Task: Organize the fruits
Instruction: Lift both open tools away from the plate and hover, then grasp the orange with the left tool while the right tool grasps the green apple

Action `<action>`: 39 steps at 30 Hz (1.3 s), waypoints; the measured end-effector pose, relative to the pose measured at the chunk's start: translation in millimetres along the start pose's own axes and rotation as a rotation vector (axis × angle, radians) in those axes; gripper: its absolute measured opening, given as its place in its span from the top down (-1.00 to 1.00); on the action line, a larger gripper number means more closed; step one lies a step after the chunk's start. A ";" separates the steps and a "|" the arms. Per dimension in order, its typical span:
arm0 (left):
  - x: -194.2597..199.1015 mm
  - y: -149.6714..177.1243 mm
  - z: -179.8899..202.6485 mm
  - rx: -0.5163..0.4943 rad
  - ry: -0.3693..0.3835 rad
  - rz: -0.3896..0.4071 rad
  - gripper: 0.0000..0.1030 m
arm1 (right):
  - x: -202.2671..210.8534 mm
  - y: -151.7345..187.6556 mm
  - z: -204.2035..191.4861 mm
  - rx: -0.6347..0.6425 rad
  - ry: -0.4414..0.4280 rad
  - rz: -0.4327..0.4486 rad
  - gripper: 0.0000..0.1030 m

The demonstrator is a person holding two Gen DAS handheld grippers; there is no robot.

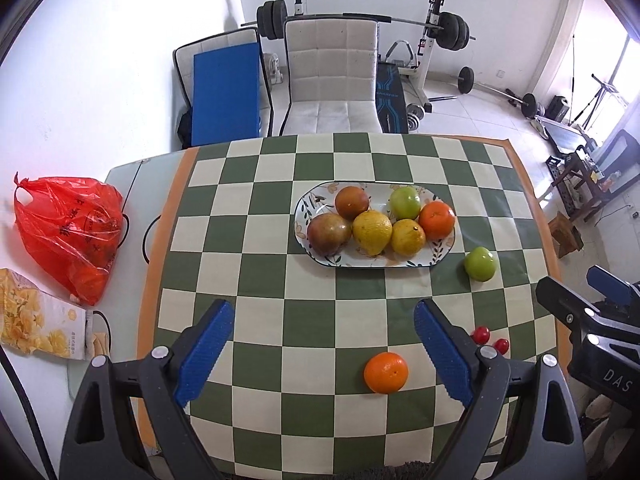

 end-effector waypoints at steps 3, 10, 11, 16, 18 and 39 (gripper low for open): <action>8.3 1.3 2.1 -0.006 -0.002 0.018 -0.80 | 11.3 3.1 -0.6 -0.012 -0.008 0.013 -0.88; 5.7 6.3 5.8 0.005 -0.003 -0.002 -0.80 | 16.6 12.5 -2.1 -0.038 -0.036 0.010 -0.88; 2.7 7.5 7.3 0.003 -0.004 -0.012 -0.80 | 15.6 14.0 -1.7 -0.042 -0.042 0.008 -0.88; -31.2 20.9 14.0 0.003 0.003 -0.118 -1.00 | 1.4 22.9 6.3 -0.090 -0.084 -0.017 -0.88; -56.4 34.3 16.5 0.000 -0.008 -0.191 -1.00 | -14.0 32.0 14.2 -0.120 -0.105 -0.049 -0.88; -207.7 162.8 65.4 -0.050 -0.011 -0.630 -0.18 | -146.7 97.2 88.6 -0.220 -0.131 -0.318 -0.87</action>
Point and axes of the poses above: each gripper's, at about its wrist camera, not at the fingertips, and x roughly against the way its jaws point, z to its right, y to its underside, the point moved 10 cm from there along -x, roughly the way its jaws point, and after that the axes turned 12 degrees about x, right-handed, at the moved point
